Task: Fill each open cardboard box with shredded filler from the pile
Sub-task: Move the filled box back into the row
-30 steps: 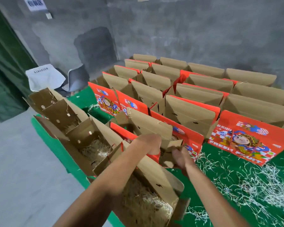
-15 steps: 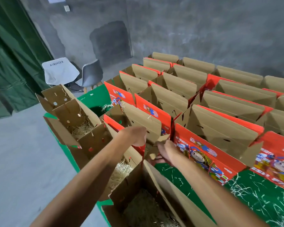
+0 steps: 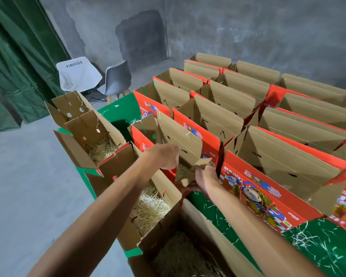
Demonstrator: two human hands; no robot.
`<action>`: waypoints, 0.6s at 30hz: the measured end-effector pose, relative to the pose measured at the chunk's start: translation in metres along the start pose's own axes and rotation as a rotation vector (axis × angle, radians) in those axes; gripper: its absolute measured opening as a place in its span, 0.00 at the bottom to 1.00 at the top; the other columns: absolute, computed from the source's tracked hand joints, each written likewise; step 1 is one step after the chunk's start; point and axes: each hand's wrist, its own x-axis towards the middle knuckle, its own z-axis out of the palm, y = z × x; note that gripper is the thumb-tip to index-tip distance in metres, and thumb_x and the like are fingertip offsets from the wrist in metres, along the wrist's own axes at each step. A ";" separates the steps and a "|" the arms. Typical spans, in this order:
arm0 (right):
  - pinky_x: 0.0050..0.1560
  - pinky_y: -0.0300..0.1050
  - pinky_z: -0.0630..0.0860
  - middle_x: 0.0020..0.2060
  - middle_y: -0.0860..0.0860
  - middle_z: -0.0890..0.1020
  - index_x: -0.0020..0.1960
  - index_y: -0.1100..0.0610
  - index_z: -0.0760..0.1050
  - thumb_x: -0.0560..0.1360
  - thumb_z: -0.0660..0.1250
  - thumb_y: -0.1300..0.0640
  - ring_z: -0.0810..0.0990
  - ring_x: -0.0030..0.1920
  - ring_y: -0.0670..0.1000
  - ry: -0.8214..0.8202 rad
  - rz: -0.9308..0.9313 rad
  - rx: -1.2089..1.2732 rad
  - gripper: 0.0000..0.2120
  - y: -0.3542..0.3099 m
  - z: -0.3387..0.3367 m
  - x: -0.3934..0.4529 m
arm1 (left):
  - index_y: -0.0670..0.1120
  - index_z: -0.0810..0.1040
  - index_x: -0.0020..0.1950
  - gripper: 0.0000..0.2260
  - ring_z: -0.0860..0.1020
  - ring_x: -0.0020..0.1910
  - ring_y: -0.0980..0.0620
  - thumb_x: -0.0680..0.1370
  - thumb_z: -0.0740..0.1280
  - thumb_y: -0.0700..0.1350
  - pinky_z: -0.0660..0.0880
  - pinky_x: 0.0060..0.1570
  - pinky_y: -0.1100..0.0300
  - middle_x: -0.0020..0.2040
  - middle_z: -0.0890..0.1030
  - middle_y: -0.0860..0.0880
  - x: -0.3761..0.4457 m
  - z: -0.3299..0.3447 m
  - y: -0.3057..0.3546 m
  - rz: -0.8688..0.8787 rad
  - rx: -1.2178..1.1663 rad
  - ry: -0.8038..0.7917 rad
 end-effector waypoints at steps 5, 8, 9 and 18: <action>0.23 0.41 0.77 0.47 0.58 0.85 0.53 0.55 0.73 0.84 0.56 0.54 0.87 0.41 0.57 -0.076 0.185 0.186 0.09 -0.021 0.027 -0.012 | 0.41 0.75 0.66 0.16 0.76 0.64 0.42 0.79 0.60 0.36 0.68 0.67 0.49 0.63 0.79 0.43 -0.001 -0.003 -0.021 -0.114 0.141 0.034; 0.42 0.43 0.82 0.49 0.57 0.86 0.57 0.58 0.76 0.84 0.54 0.55 0.86 0.46 0.55 -0.167 0.209 0.199 0.13 -0.024 0.039 -0.014 | 0.42 0.75 0.66 0.16 0.78 0.62 0.43 0.78 0.61 0.36 0.71 0.65 0.48 0.63 0.80 0.43 -0.003 0.000 -0.023 -0.109 0.165 0.069; 0.38 0.41 0.81 0.47 0.57 0.86 0.57 0.59 0.76 0.84 0.56 0.54 0.85 0.42 0.53 -0.193 0.189 0.189 0.13 -0.023 0.040 -0.015 | 0.42 0.75 0.66 0.17 0.77 0.63 0.43 0.78 0.60 0.36 0.70 0.66 0.48 0.63 0.80 0.43 -0.004 -0.001 -0.022 -0.098 0.147 0.063; 0.44 0.53 0.85 0.55 0.59 0.84 0.53 0.54 0.80 0.82 0.63 0.62 0.87 0.42 0.59 -0.188 -0.115 0.284 0.08 -0.027 -0.029 -0.045 | 0.45 0.75 0.62 0.14 0.79 0.57 0.42 0.78 0.59 0.46 0.75 0.50 0.52 0.59 0.80 0.44 -0.001 0.009 0.045 0.098 0.233 0.279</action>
